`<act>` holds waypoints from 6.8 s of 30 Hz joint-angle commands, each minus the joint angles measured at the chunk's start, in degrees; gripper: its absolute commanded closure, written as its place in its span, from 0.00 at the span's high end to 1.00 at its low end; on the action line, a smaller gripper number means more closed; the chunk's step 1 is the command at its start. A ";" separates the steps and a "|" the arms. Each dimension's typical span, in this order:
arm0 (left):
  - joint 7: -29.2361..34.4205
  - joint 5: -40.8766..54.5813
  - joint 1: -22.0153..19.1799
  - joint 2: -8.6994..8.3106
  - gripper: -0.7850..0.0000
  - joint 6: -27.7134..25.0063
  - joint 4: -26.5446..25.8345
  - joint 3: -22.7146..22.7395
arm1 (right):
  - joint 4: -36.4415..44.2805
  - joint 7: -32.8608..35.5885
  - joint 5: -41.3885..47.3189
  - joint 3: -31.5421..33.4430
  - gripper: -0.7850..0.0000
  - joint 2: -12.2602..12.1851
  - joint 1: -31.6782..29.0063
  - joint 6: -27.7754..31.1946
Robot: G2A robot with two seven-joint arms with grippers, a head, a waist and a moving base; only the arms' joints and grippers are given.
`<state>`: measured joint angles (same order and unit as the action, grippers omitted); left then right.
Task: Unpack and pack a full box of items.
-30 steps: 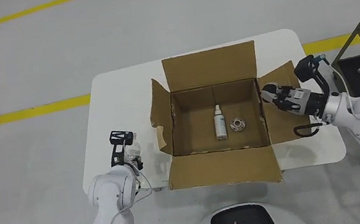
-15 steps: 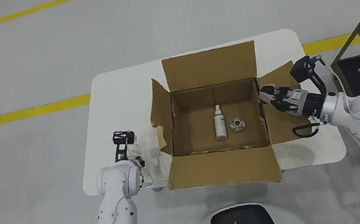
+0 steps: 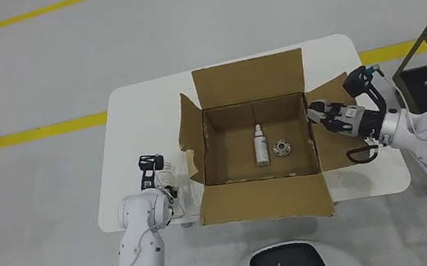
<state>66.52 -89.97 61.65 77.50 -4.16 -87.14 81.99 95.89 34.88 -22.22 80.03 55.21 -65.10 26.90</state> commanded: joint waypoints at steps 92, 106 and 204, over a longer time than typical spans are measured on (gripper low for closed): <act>0.34 8.43 -11.44 -1.24 1.00 -10.54 -32.45 -6.42 | -0.77 12.11 -4.36 -19.03 0.00 3.43 13.27 -22.12; 0.34 8.43 -11.44 -1.24 1.00 -10.54 -32.45 -6.42 | 1.59 13.77 -9.97 -25.56 0.00 5.50 16.56 -40.27; 0.34 8.43 -11.44 -1.24 1.00 -10.54 -32.45 -6.42 | -27.36 11.87 -18.62 -50.05 0.56 27.15 34.33 -84.43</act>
<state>66.86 -81.54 50.20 76.25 -14.70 -119.59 75.56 69.05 46.60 -40.97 30.07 82.14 -30.83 -57.67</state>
